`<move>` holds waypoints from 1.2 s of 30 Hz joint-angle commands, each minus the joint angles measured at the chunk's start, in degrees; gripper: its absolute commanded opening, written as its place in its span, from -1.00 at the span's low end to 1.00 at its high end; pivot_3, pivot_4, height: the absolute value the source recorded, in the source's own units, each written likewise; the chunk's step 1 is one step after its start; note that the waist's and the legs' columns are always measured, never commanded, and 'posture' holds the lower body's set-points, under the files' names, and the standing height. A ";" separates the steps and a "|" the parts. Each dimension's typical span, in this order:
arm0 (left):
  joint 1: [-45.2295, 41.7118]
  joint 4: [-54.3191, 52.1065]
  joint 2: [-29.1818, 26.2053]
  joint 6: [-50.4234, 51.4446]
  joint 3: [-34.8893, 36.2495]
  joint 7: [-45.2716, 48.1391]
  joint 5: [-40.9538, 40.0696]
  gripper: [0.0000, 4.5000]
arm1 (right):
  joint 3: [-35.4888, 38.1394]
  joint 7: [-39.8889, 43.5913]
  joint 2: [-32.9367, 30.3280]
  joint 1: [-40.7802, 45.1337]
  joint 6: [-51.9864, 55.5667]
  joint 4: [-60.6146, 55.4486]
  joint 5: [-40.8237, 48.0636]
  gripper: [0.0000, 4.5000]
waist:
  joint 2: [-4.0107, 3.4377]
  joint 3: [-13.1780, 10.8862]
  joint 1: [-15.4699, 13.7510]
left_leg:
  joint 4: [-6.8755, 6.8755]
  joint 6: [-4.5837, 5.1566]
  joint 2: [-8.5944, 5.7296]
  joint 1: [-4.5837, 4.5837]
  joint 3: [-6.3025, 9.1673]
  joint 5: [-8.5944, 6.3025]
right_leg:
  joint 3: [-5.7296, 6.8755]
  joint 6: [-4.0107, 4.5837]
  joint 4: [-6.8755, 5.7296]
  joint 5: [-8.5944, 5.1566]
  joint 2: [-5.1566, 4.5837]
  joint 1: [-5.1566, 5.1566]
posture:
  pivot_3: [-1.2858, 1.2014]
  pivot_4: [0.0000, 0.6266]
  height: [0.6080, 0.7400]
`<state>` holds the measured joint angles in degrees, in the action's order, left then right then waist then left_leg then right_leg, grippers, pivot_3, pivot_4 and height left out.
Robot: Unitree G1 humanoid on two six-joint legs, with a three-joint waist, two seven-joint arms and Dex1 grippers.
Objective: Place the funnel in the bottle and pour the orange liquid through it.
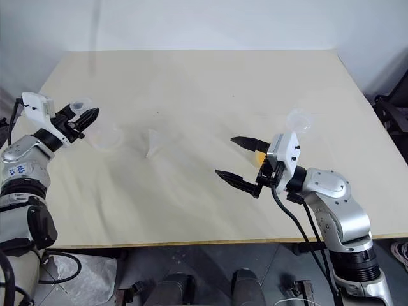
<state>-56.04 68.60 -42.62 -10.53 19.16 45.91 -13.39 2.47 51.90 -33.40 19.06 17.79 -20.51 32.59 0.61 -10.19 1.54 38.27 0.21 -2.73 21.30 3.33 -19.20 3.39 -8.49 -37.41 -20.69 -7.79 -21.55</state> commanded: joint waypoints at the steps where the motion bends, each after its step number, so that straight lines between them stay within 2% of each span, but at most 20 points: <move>1: -1.66 -3.27 -2.40 2.73 0.06 4.48 -0.98 0.05 | 2.29 1.03 -1.51 1.01 -1.10 -0.71 0.42 1.00 | 0.00 0.00 0.04 | 0.00 0.00 0.00 0.00 0.00 0.00 | 0.01 0.00 0.00 0.00 0.00 0.00 | 0.03 -0.52 1.00; 5: -1.41 -12.21 -3.49 8.60 -0.08 11.92 -3.51 0.05 | 3.52 2.84 -3.07 1.68 -1.28 1.03 0.97 1.00 | 0.05 -0.03 0.03 | 0.02 0.00 0.00 0.02 0.04 0.00 | 0.04 0.00 -0.01 0.00 0.00 0.00 | 0.03 -0.52 1.00; 8: -0.96 -17.96 -4.25 11.09 0.44 14.00 -4.79 0.05 | 3.88 4.09 -3.72 1.98 -1.31 2.22 0.95 1.00 | 0.05 -0.03 0.03 | 0.05 0.00 -0.01 0.05 0.09 0.00 | 0.04 0.00 -0.01 0.00 -0.02 0.02 | 0.03 -0.52 1.00; 15: 3.07 -39.93 -3.96 23.50 -1.43 15.90 -8.82 0.05 | 5.27 9.42 -6.75 -0.10 -0.96 3.71 2.36 1.00 | 0.05 -0.03 0.01 | 0.05 0.00 -0.02 0.05 0.14 0.00 | 0.00 0.00 0.00 0.00 -0.05 0.05 | 0.03 -0.52 1.00; 22: 4.82 -59.86 3.59 36.25 -7.71 12.67 -14.25 0.05 | 7.61 12.15 -8.64 -1.83 0.34 3.92 4.91 1.00 | 0.05 -0.03 -0.78 | 0.36 0.02 -0.05 0.20 0.31 -0.01 | -0.05 0.00 0.01 0.00 -0.03 0.14 | 0.03 -0.52 1.00; 30: 8.26 -65.83 15.05 37.21 -16.54 11.64 -14.53 0.05 | 10.08 10.23 -9.54 -5.13 0.87 0.70 5.00 1.00 | 0.04 -0.03 -1.46 | 0.46 0.02 -0.03 0.26 0.27 -0.02 | -0.10 0.00 0.08 0.00 0.04 0.13 | 0.03 -0.52 1.00; 36: 7.70 -60.13 22.20 30.18 -25.31 12.16 -8.20 0.05 | 13.78 10.06 -11.53 -12.79 1.22 -2.41 4.75 1.00 | 0.04 -0.03 -2.49 | 0.55 0.06 -0.10 0.36 0.29 -0.04 | -0.06 0.00 0.31 0.00 0.02 0.22 | 0.03 -0.52 1.00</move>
<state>-47.52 7.74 -20.94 22.41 -4.24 57.67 -23.62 13.81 62.12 -44.11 7.11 19.21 -20.58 36.53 0.66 -10.22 -0.95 38.84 0.28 -2.82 21.65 3.62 -19.25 3.35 -8.49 -37.05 -20.69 -7.75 -21.27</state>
